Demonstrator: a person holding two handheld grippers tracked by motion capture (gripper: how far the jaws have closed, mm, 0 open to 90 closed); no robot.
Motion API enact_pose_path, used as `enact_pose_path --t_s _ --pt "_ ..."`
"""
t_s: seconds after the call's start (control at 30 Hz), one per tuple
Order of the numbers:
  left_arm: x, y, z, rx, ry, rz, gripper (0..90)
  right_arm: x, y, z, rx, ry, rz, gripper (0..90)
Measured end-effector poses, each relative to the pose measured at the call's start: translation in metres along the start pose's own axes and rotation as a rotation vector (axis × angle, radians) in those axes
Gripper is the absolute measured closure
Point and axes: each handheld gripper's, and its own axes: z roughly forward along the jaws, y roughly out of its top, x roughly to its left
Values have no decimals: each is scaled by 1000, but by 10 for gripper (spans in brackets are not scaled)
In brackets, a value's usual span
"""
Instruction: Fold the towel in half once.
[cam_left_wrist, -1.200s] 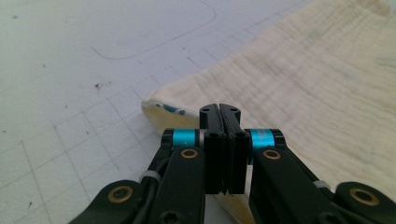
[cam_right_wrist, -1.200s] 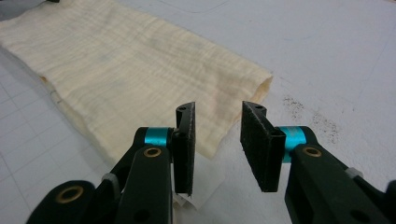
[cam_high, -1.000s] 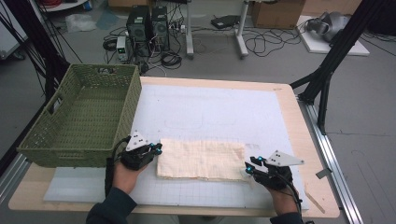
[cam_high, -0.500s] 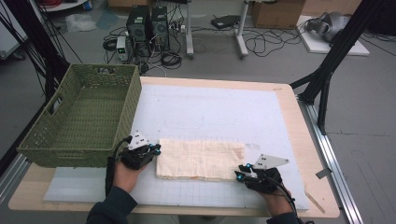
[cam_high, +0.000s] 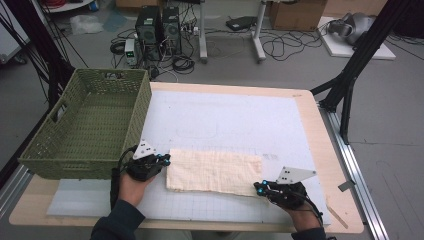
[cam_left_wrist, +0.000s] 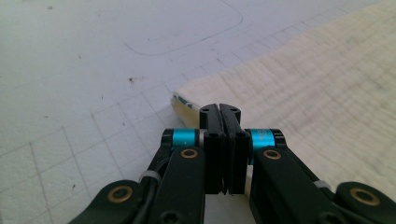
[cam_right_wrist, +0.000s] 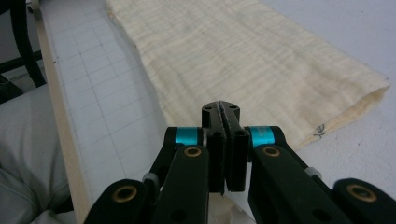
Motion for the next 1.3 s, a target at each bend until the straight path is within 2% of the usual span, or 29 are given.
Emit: enact_pose_path --t_s 0.1,0.17,0.2,0.27,0.3,0.37,0.5,0.57,0.67,0.73,0.77,0.83,0.97,1.07,1.13,1.2,1.3 --pt "-2 -1 4 34 4 11 869 -2 -3 7 50 -41 9 870" --pt "-2 -2 6 52 16 11 784 -4 -5 12 74 -56 17 732" --pt "-2 -1 6 47 28 1 723 -5 -5 11 59 -70 22 668" --pt "-2 2 4 20 46 -7 597 -8 -3 5 -11 -76 37 645" --pt "-2 4 4 4 39 -4 547 -10 -2 1 -37 -98 48 632" --pt "-2 7 4 -23 29 4 525 -15 2 -3 -72 -139 76 621" --pt "0 17 8 -52 20 -4 510 -23 12 0 -116 -216 71 612" --pt "0 21 13 -60 13 4 519 -29 20 1 -145 -241 78 671" --pt "2 27 22 -42 2 24 575 -41 29 10 -137 -251 103 738" --pt "4 28 29 -35 4 25 637 -46 32 23 -101 -250 109 748" --pt "5 29 33 -7 -10 33 694 -48 34 30 -81 -243 107 750" --pt "6 28 41 36 -8 62 776 -51 35 44 -47 -242 97 750" --pt "7 23 51 91 14 73 796 -56 34 62 26 -238 77 743" --pt "9 22 50 106 49 68 837 -60 30 65 81 -254 74 725" --pt "9 22 48 115 63 77 864 -63 27 63 80 -245 91 737" --pt "9 21 46 122 69 79 878 -64 26 60 91 -256 79 747" --pt "8 21 43 137 65 92 896 -67 23 51 111 -274 93 756"
